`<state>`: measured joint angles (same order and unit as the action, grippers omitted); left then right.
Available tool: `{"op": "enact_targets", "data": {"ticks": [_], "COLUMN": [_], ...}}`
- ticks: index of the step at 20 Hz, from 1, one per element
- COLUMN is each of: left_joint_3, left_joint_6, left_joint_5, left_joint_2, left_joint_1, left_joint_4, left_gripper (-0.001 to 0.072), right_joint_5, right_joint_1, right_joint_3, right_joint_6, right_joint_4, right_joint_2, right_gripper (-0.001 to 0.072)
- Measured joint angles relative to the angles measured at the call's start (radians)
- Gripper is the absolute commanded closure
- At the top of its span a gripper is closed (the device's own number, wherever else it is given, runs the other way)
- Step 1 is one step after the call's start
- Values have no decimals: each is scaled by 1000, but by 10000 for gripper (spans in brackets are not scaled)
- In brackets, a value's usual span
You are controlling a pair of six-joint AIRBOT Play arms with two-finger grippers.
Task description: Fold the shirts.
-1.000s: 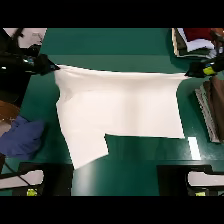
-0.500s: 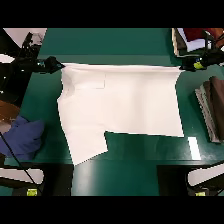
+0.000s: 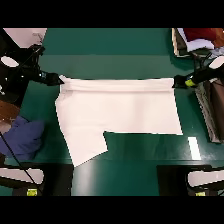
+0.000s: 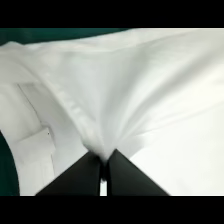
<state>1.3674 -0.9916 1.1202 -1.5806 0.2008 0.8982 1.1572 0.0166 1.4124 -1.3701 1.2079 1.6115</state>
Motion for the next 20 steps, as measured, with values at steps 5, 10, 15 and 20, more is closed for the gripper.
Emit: {"op": "enact_targets", "data": {"ticks": [5, 10, 15, 20], "left_joint_3": [-48, -42, -114, -416], "left_joint_6": [-37, -169, -241, -281], "left_joint_5": [-5, 49, 153, 192], "left_joint_2": [0, 4, 118, 365], "left_joint_1": [0, 12, 32, 36], "left_joint_4": [46, 102, 135, 146], "left_gripper": [202, 303, 301, 301], "right_joint_5": [-59, 39, 160, 195], "right_joint_1": [22, 3, -66, -134], "right_joint_3": [-107, -73, -132, -285], "right_joint_6": [-1, -3, 30, 42], "right_joint_4": [-10, -40, -56, -63], "right_joint_2": [-20, -32, -193, -407], "right_gripper": [537, 327, 327, 328]}}
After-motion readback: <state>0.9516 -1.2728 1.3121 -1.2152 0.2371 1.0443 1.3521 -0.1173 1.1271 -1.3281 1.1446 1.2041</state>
